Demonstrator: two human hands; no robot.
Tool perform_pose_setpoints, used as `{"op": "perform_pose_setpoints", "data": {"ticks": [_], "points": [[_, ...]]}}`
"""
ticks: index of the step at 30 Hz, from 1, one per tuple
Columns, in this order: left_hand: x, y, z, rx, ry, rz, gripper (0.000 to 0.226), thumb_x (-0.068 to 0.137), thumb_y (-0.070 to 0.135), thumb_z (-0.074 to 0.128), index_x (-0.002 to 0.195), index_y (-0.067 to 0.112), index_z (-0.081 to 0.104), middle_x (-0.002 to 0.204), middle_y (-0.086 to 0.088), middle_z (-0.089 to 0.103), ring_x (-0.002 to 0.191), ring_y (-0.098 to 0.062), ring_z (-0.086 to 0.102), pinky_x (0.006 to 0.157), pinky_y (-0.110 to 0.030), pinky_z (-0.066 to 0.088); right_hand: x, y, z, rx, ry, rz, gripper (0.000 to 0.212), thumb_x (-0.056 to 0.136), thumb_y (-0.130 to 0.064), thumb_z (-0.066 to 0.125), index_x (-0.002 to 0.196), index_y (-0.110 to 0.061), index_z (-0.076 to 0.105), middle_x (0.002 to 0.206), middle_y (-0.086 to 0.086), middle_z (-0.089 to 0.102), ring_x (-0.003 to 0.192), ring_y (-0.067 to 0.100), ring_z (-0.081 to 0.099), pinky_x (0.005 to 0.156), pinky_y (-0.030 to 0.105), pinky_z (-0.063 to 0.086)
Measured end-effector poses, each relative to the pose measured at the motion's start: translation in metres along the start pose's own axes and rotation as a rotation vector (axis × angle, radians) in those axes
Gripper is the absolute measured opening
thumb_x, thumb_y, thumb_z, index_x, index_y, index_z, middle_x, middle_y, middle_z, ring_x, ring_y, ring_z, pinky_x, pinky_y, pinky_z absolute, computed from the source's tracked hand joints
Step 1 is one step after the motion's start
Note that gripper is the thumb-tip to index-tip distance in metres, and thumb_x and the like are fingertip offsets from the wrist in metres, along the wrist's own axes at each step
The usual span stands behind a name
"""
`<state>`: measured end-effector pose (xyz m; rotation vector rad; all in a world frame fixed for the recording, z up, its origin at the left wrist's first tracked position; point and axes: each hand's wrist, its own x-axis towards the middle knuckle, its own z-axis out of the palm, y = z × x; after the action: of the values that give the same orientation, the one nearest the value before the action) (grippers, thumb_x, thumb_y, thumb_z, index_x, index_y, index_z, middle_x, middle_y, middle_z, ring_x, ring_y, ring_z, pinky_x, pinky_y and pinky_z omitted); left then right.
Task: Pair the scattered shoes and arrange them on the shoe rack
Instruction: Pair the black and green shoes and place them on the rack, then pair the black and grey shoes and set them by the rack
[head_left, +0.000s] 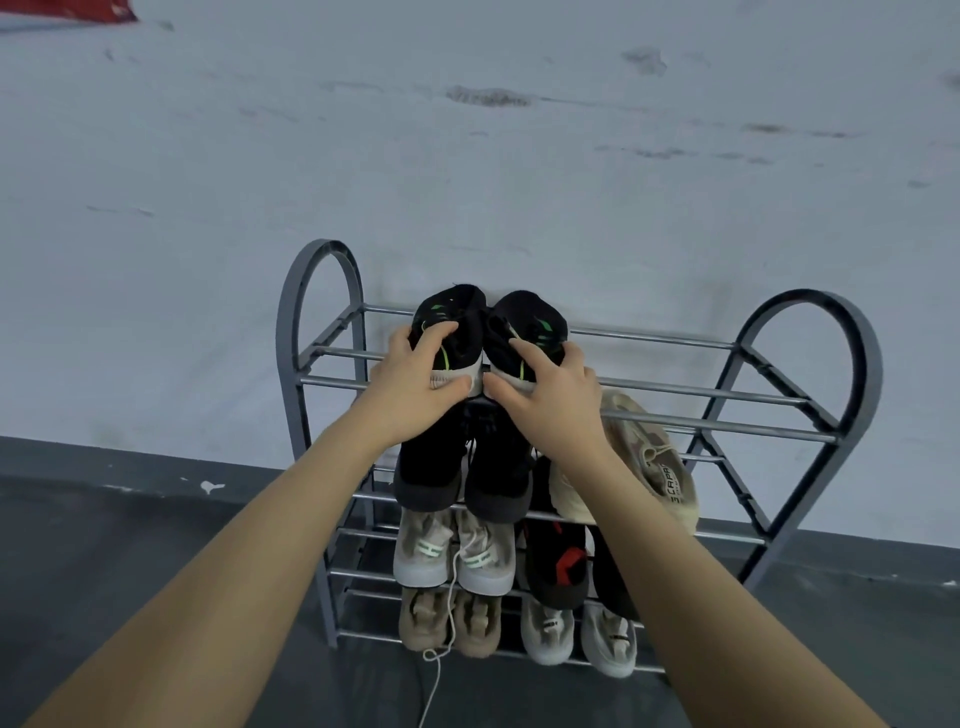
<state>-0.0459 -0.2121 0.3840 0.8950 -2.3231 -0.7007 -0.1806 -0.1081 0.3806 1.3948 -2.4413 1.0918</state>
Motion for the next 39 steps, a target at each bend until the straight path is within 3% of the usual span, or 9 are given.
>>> {"op": "perform_pose_setpoints", "data": {"ticks": [3, 6, 9, 14, 17, 24, 31, 36, 39], "points": [[-0.013, 0.008, 0.0, 0.179, 0.102, 0.005, 0.067, 0.083, 0.05, 0.05, 0.141, 0.033, 0.023, 0.149, -0.007, 0.023, 0.136, -0.033, 0.023, 0.111, -0.045, 0.017, -0.012, 0.0, -0.007, -0.026, -0.035, 0.001, 0.065, 0.082, -0.065, 0.048, 0.14, -0.04, 0.032, 0.151, 0.015, 0.021, 0.132, 0.04, 0.028, 0.109, 0.05, 0.017], [-0.039, 0.021, 0.001, 0.284, 0.28, 0.111, 0.059, 0.087, 0.037, 0.051, 0.14, 0.018, 0.032, 0.148, -0.012, 0.027, 0.137, -0.029, 0.018, 0.111, -0.043, 0.013, -0.038, 0.003, -0.018, -0.034, 0.047, -0.057, 0.059, 0.087, -0.057, 0.046, 0.14, -0.031, 0.034, 0.153, 0.015, 0.02, 0.137, 0.035, 0.021, 0.11, 0.048, 0.014], [-0.072, 0.035, 0.007, 0.353, 0.345, 0.154, 0.048, 0.089, 0.028, 0.049, 0.133, 0.01, 0.043, 0.142, -0.014, 0.039, 0.133, -0.031, 0.029, 0.108, -0.044, 0.02, -0.07, 0.011, -0.035, -0.014, 0.095, -0.105, 0.046, 0.09, -0.04, 0.049, 0.132, -0.023, 0.046, 0.143, 0.01, 0.038, 0.131, 0.031, 0.032, 0.106, 0.044, 0.021], [-0.124, 0.061, 0.044, 0.34, 0.272, 0.22, 0.04, 0.089, 0.025, 0.051, 0.126, 0.009, 0.051, 0.134, -0.011, 0.049, 0.125, -0.032, 0.039, 0.103, -0.042, 0.026, -0.128, 0.046, -0.062, 0.004, 0.118, -0.127, 0.034, 0.091, -0.029, 0.051, 0.121, -0.015, 0.058, 0.119, 0.007, 0.057, 0.11, 0.028, 0.051, 0.095, 0.042, 0.036], [-0.148, 0.073, 0.084, 0.257, 0.187, 0.24, 0.039, 0.089, 0.024, 0.052, 0.126, 0.01, 0.052, 0.132, -0.009, 0.052, 0.123, -0.03, 0.042, 0.101, -0.04, 0.027, -0.166, 0.084, -0.073, 0.022, 0.088, -0.072, 0.03, 0.091, -0.025, 0.051, 0.117, -0.011, 0.059, 0.116, 0.006, 0.059, 0.103, 0.026, 0.056, 0.087, 0.046, 0.046], [-0.183, 0.098, 0.218, 0.069, -0.152, 0.215, 0.038, 0.091, 0.024, 0.05, 0.127, 0.014, 0.05, 0.13, -0.005, 0.051, 0.117, -0.027, 0.046, 0.097, -0.037, 0.033, -0.244, 0.206, -0.076, -0.08, 0.004, 0.18, 0.035, 0.092, -0.027, 0.051, 0.123, -0.014, 0.053, 0.12, 0.005, 0.057, 0.102, 0.025, 0.057, 0.082, 0.043, 0.048], [-0.207, 0.101, 0.379, 0.112, -0.586, 0.202, 0.047, 0.092, 0.036, 0.046, 0.134, 0.015, 0.041, 0.137, -0.003, 0.045, 0.123, -0.025, 0.042, 0.103, -0.038, 0.031, -0.3, 0.354, -0.053, -0.146, -0.111, 0.529, 0.039, 0.093, -0.03, 0.049, 0.129, -0.015, 0.049, 0.126, 0.007, 0.053, 0.101, 0.024, 0.056, 0.082, 0.04, 0.049], [-0.222, 0.097, 0.469, 0.157, -0.712, 0.236, 0.058, 0.09, 0.046, 0.047, 0.138, 0.016, 0.034, 0.14, -0.005, 0.039, 0.124, -0.028, 0.039, 0.102, -0.037, 0.029, -0.332, 0.438, -0.037, -0.228, -0.156, 0.618, 0.04, 0.093, -0.03, 0.049, 0.131, -0.017, 0.049, 0.132, 0.009, 0.05, 0.112, 0.032, 0.049, 0.09, 0.043, 0.044], [-0.236, 0.098, 0.522, 0.176, -0.804, 0.25, 0.072, 0.086, 0.053, 0.049, 0.144, 0.018, 0.022, 0.147, -0.005, 0.029, 0.129, -0.028, 0.032, 0.105, -0.038, 0.025, -0.353, 0.484, -0.029, -0.293, -0.233, 0.706, 0.046, 0.094, -0.034, 0.048, 0.138, -0.023, 0.042, 0.145, 0.01, 0.038, 0.123, 0.036, 0.042, 0.101, 0.048, 0.036]]}}
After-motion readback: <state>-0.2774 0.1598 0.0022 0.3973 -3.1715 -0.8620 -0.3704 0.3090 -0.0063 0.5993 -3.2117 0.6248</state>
